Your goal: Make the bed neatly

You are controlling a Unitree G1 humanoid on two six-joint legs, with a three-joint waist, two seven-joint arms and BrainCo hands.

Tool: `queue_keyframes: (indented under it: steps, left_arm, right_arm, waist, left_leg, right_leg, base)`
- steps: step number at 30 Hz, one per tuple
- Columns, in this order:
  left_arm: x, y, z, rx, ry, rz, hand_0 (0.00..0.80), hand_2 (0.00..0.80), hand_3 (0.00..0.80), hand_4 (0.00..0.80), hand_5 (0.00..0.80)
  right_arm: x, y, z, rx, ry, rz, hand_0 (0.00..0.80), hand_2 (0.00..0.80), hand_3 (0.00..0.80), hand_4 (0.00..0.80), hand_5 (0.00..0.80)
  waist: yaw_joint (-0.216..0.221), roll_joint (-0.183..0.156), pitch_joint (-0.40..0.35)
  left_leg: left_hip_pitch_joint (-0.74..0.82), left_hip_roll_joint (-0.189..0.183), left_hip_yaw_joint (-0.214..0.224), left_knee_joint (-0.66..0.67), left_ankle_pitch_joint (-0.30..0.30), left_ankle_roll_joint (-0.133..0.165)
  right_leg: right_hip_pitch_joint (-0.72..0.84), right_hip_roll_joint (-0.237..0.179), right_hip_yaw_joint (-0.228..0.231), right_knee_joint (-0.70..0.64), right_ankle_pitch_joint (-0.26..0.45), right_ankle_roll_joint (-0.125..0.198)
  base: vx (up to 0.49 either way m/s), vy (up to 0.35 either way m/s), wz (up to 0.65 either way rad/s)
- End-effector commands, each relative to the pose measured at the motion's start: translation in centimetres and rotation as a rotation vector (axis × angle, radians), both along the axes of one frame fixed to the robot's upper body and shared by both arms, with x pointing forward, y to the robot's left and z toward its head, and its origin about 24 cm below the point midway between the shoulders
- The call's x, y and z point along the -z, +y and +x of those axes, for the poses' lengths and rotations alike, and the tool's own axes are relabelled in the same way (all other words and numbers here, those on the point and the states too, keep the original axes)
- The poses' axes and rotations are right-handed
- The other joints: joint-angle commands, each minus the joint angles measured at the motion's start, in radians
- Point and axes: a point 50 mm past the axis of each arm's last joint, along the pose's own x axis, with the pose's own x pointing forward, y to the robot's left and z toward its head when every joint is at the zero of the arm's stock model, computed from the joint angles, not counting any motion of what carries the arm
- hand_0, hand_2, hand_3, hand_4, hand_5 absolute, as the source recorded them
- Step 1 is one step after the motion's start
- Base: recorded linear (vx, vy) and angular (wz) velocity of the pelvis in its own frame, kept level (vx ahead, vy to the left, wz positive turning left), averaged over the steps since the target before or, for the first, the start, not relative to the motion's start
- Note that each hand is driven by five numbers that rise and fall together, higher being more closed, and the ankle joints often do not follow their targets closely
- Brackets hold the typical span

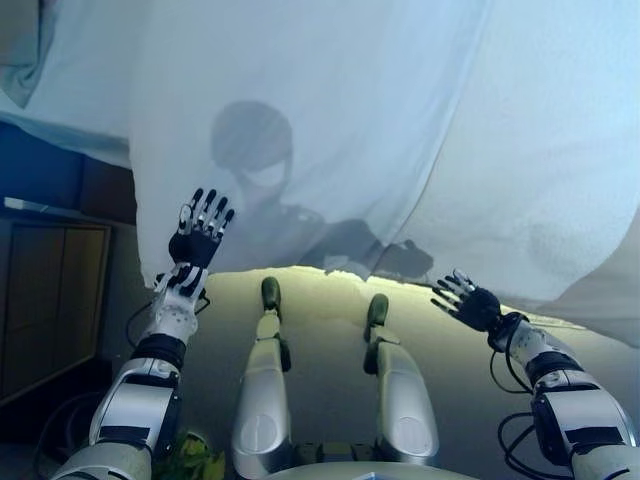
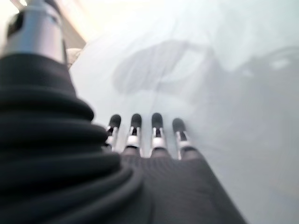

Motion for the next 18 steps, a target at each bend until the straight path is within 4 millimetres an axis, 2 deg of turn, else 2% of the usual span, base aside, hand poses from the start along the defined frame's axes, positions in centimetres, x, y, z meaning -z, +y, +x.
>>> queue_keyframes:
  steps: [1, 10, 18]
  left_arm:
    - [-2.1, 2.4, 0.7, -0.153, -0.051, -0.043, 0.0, 0.0, 0.0, 0.0, 0.0]
    - [-2.4, 4.5, 0.7, -0.282, -0.032, -0.135, 0.0, 0.0, 0.0, 0.0, 0.0]
    - [-2.6, 6.1, 0.3, -0.367, -0.023, -0.187, 0.0, 0.0, 0.0, 0.0, 0.0]
  right_arm:
    - [-1.3, -0.6, 0.6, -0.008, -0.053, -0.016, 0.0, 0.0, 0.0, 0.0, 0.0]
    - [-1.6, -0.8, 0.7, 0.024, -0.105, 0.001, 0.0, 0.0, 0.0, 0.0, 0.0]
    - [-1.7, -1.6, 0.3, 0.052, -0.129, 0.001, 0.0, 0.0, 0.0, 0.0, 0.0]
  waist:
    - [-0.018, -0.049, 0.018]
    - [-0.036, -0.089, 0.018]
    - [-0.041, -0.111, 0.018]
  left_leg:
    - [-0.069, 0.009, -0.011, 0.141, -0.077, 0.002]
    - [-0.175, 0.021, -0.023, 0.225, -0.109, -0.006]
    - [-0.265, 0.021, -0.033, 0.264, -0.116, -0.004]
  right_leg:
    - [-0.119, 0.01, 0.009, 0.077, 0.081, -0.001]
    - [-0.205, 0.027, 0.007, 0.129, 0.065, -0.004]
    - [-0.28, 0.027, 0.0, 0.136, 0.087, -0.004]
  base:
    - [0.0, 0.0, 0.0]
    - [-0.003, 0.003, -0.01]
    - [-0.004, 0.025, -0.01]
